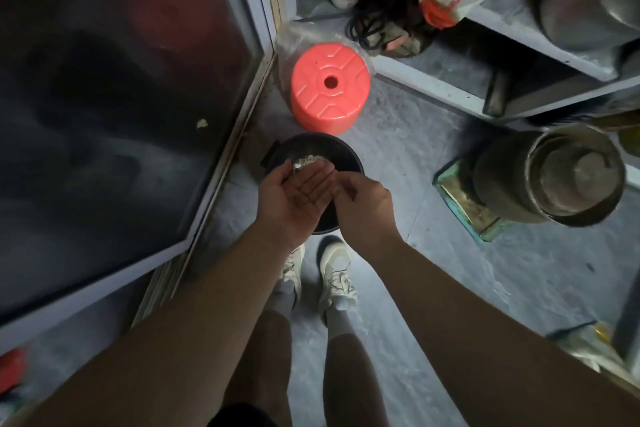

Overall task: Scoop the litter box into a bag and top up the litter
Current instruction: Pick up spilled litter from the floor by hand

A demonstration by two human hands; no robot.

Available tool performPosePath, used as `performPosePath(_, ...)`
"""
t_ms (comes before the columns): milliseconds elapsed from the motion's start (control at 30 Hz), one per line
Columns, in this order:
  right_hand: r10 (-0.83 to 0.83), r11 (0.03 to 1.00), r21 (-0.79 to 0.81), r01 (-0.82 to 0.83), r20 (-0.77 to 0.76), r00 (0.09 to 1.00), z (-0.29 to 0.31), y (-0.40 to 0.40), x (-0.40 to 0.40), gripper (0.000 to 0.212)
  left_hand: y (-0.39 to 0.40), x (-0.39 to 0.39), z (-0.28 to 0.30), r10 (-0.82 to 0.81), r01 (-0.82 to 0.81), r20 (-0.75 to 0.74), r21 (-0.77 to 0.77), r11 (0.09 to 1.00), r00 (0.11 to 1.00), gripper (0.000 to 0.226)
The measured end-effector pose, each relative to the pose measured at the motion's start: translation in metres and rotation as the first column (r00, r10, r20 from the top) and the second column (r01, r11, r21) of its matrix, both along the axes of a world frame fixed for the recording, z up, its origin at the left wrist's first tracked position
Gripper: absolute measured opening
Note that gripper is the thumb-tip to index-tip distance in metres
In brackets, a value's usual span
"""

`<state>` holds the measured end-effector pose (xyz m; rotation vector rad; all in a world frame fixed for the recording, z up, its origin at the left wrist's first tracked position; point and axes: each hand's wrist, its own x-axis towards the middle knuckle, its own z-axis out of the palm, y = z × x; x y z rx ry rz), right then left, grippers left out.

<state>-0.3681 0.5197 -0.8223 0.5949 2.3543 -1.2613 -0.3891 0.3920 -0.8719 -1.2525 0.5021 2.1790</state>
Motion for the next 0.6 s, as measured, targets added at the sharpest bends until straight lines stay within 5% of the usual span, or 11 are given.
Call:
performPosePath(467, -0.233, 0.908, -0.249, 0.335, 0.365, 0.901, -0.081, -0.004, 0.006, 0.033, -0.007, 0.019, -0.068, -0.035, 0.038, 0.071, -0.036, 0.999, 0.997, 0.076)
performPosePath(600, -0.320, 0.792, -0.352, 0.498, 0.456, 0.831, -0.087, -0.004, 0.005, 0.032, -0.007, 0.015, -0.074, -0.052, 0.058, 0.096, -0.059, 0.997, 0.994, 0.081)
